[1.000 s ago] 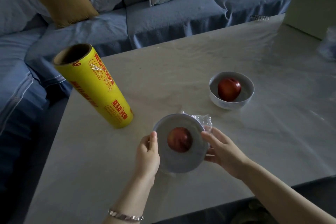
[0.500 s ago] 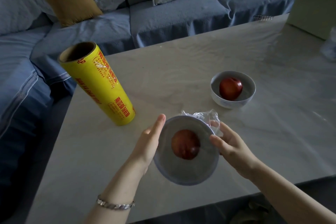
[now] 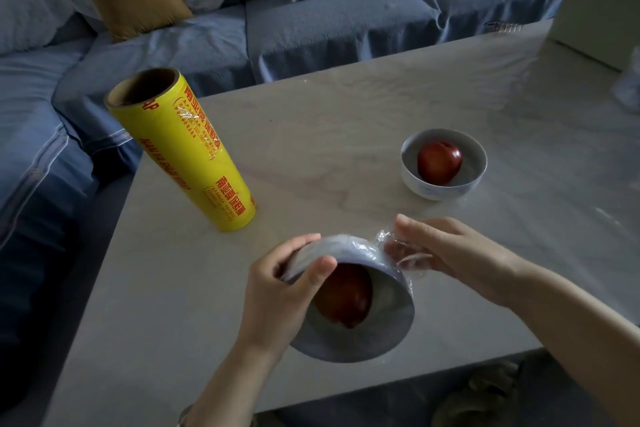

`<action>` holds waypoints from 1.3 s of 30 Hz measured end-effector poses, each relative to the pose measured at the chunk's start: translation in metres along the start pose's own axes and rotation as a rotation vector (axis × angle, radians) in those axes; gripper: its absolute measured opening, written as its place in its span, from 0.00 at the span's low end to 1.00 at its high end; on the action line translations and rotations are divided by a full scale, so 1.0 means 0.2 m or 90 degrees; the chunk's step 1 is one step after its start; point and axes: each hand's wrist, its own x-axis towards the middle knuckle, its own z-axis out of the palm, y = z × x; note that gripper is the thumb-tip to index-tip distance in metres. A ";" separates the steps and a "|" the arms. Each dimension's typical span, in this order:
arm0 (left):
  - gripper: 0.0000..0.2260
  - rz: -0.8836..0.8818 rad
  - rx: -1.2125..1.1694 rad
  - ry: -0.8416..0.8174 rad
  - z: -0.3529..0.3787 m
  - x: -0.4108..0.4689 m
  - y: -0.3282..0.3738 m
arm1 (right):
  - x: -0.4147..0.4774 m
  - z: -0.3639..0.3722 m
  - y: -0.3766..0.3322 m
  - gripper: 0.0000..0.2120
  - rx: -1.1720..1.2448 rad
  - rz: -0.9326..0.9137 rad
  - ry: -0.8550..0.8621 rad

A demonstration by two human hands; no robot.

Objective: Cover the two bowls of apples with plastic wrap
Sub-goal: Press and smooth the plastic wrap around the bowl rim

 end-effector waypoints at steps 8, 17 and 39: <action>0.19 -0.001 0.005 -0.032 -0.02 -0.03 0.02 | 0.04 0.05 -0.10 0.13 -0.106 -0.036 -0.010; 0.20 0.015 0.021 -0.096 -0.03 -0.04 0.01 | 0.10 0.08 -0.06 0.12 -0.128 -0.254 0.245; 0.24 0.126 -0.029 -0.027 -0.05 -0.05 0.01 | 0.05 0.01 0.02 0.11 -0.176 -0.136 0.405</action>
